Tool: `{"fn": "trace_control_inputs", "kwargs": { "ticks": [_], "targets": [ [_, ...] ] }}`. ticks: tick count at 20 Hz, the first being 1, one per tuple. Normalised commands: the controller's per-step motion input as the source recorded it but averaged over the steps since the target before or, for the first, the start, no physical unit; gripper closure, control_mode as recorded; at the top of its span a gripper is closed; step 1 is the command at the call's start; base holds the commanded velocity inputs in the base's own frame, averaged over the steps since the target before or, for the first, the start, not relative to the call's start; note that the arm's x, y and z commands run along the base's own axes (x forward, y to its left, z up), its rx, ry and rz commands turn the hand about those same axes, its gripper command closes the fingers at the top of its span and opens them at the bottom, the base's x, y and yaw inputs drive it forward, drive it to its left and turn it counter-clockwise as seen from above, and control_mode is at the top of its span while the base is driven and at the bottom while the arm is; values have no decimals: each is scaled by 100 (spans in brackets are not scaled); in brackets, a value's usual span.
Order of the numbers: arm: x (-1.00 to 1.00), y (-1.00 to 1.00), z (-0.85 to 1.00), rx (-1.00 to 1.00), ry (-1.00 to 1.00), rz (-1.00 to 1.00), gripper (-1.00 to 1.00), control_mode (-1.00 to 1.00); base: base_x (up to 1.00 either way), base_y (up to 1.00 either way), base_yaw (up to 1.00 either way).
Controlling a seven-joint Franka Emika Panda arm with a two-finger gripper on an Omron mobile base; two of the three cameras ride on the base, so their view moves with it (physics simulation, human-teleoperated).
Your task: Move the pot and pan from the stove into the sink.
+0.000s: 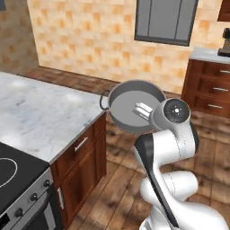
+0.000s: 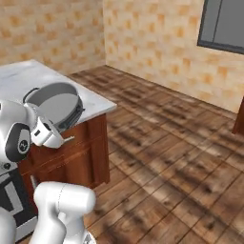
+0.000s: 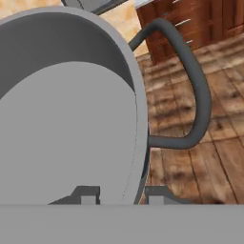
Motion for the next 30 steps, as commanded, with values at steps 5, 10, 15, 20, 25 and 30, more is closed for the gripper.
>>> {"fn": "trace_control_inputs", "kwargs": {
  "ticks": [5, 10, 15, 20, 25, 30],
  "targets": [
    [0, 0, 0, 0, 0, 0, 100, 100, 3, -2, -49],
    [0, 0, 0, 0, 0, 0, 100, 100, 2, -6, -48],
    [0, 0, 0, 0, 0, 0, 100, 100, 0, -10, -46],
    [0, 0, 0, 0, 0, 0, 100, 100, 0, -13, -40],
    [0, 0, 0, 0, 0, 0, 100, 100, 0, -3, -10],
    [0, 0, 0, 0, 0, 0, 100, 100, 8, 2, -1]
  ]
}}
